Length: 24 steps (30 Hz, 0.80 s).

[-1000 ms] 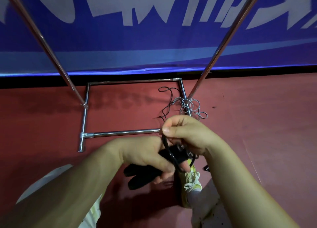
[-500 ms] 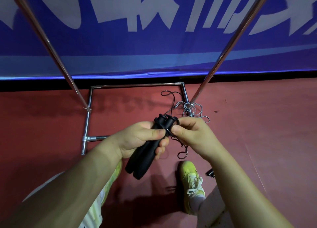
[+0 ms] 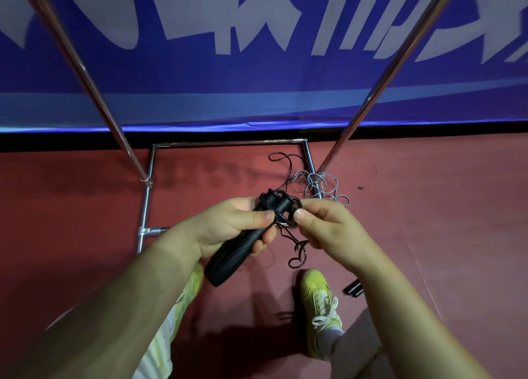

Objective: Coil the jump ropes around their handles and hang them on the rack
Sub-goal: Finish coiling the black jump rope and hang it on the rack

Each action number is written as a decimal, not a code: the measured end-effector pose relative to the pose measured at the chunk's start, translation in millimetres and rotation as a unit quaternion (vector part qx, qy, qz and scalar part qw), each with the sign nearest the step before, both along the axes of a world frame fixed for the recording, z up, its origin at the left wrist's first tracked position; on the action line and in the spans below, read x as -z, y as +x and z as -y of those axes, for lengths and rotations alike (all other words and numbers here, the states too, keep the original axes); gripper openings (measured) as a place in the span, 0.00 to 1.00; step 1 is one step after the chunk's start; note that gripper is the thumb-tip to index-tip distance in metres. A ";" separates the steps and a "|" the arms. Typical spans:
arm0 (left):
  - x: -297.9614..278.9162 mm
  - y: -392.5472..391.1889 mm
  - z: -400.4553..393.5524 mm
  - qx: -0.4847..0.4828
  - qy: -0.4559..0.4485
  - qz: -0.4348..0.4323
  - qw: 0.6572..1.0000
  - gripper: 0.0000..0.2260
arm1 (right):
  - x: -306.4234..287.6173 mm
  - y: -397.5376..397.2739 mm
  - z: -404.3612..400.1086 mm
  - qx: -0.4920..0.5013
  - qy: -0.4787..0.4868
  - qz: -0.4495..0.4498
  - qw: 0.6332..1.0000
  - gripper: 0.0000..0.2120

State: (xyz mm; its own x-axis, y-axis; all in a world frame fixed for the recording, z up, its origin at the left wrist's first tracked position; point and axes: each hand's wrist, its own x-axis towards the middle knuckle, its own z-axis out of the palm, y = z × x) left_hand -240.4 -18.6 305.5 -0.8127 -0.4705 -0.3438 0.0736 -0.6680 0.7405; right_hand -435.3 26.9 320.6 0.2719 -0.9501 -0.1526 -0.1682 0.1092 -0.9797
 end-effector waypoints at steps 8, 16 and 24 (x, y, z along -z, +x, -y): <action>-7.8 -0.4 0.1 -0.040 -0.135 0.088 0.986 0.18 | 18.2 21.8 0.6 0.119 -0.060 -0.134 0.982 0.28; -11.6 -12.1 -2.8 -0.082 -0.222 0.170 0.957 0.13 | 13.6 34.2 -0.3 0.175 0.044 -0.209 0.961 0.29; -8.3 -18.1 -3.8 -0.153 -0.182 0.212 0.948 0.06 | -2.2 21.3 2.2 0.079 0.120 -0.173 0.974 0.30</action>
State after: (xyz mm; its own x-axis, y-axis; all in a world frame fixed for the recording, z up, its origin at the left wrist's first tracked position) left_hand -258.4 -14.9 313.8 -0.4440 -0.8118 -0.3792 -0.1339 -0.3583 0.9239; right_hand -414.0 24.7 322.8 0.0170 -0.9017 -0.4321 -0.4468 0.3798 -0.8100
